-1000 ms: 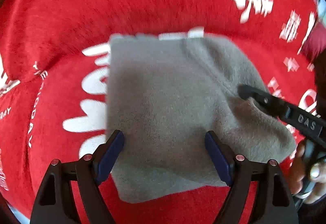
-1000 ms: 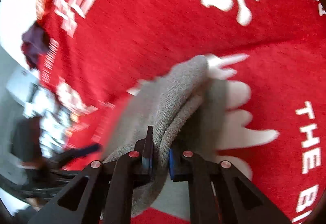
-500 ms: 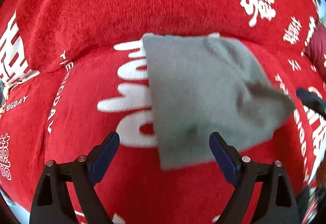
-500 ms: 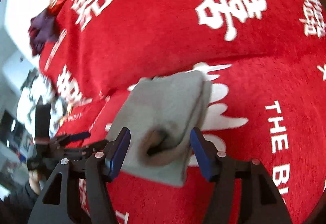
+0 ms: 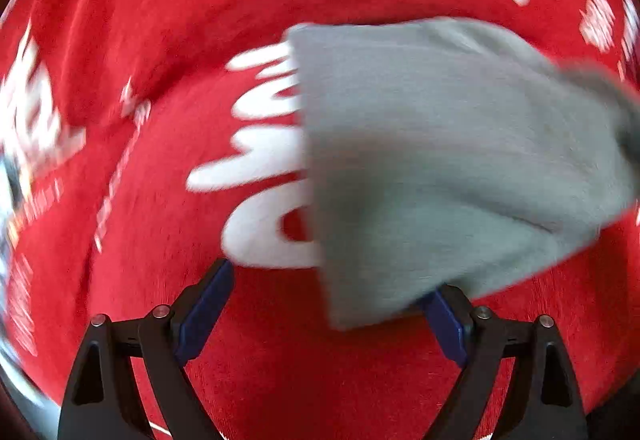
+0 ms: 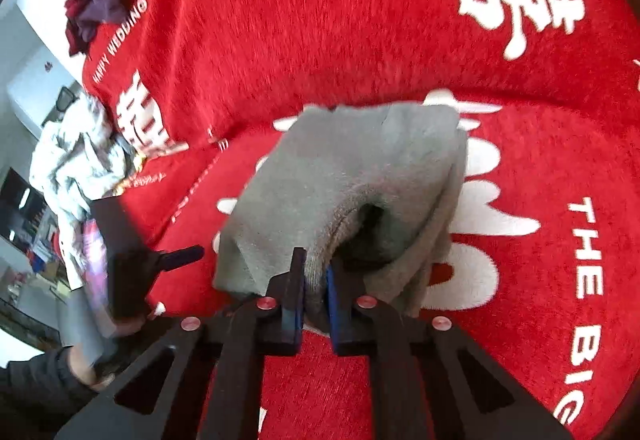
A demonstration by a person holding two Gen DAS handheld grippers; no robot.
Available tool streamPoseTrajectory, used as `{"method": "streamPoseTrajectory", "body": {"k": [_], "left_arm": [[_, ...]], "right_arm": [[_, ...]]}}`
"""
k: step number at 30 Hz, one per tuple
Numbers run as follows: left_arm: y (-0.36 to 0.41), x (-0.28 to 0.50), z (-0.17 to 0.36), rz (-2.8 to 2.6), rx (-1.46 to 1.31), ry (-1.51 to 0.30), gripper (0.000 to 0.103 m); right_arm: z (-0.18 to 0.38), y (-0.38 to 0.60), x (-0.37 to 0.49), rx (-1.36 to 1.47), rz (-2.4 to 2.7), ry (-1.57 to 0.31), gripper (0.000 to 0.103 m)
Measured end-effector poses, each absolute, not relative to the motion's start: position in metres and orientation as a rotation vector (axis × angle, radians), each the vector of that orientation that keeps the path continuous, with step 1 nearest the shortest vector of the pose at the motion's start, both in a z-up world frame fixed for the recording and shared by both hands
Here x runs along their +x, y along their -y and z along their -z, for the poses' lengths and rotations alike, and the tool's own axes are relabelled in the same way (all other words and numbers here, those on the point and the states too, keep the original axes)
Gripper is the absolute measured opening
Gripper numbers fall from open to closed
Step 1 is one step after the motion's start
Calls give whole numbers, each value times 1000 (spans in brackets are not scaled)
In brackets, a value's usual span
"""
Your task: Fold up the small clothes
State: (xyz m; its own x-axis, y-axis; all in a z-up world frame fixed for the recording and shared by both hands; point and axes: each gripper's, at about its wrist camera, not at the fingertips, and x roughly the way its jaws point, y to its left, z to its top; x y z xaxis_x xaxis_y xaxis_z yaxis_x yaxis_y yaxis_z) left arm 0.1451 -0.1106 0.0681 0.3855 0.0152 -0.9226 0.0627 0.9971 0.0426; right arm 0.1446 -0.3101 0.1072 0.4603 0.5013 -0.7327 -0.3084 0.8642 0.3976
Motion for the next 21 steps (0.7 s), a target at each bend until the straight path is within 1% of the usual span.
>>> {"method": "streamPoseTrajectory", "body": {"k": [1,2,4,6,10,13,15,16,17,19,21], "left_arm": [[95,143,-65,12,6,-1189,91],[82,140,-62,-2,-44,-1199,94],[60,133,-54,-3,-144,-1223,96],[57,126,-53,2,-146,-1222,96],[67,108,-74,35,-35,-1186,96],[67,107,-103,97,-46,-1119,96],[72,120,-118,110,-53,-1083,96],[80,129,-125,121,-57,-1067,96],[88,138,-128,132,-60,-1061,96],[108,163,-124,144,-58,-1075,96],[125,183,-104,128,-45,-1147,96]], "right_arm": [[-103,313,143,218,-492,-985,8],[-95,316,142,219,-480,-1008,8],[-68,321,139,226,-456,-1081,8],[-43,325,135,273,-469,-1135,8],[-48,336,123,349,-453,-1130,19],[-80,334,113,228,-418,-1045,22],[-102,329,118,179,-410,-982,37],[-112,325,125,158,-398,-950,60],[-118,320,131,135,-382,-923,75],[-125,310,148,92,-344,-873,76],[-114,304,174,81,-294,-905,76]]}}
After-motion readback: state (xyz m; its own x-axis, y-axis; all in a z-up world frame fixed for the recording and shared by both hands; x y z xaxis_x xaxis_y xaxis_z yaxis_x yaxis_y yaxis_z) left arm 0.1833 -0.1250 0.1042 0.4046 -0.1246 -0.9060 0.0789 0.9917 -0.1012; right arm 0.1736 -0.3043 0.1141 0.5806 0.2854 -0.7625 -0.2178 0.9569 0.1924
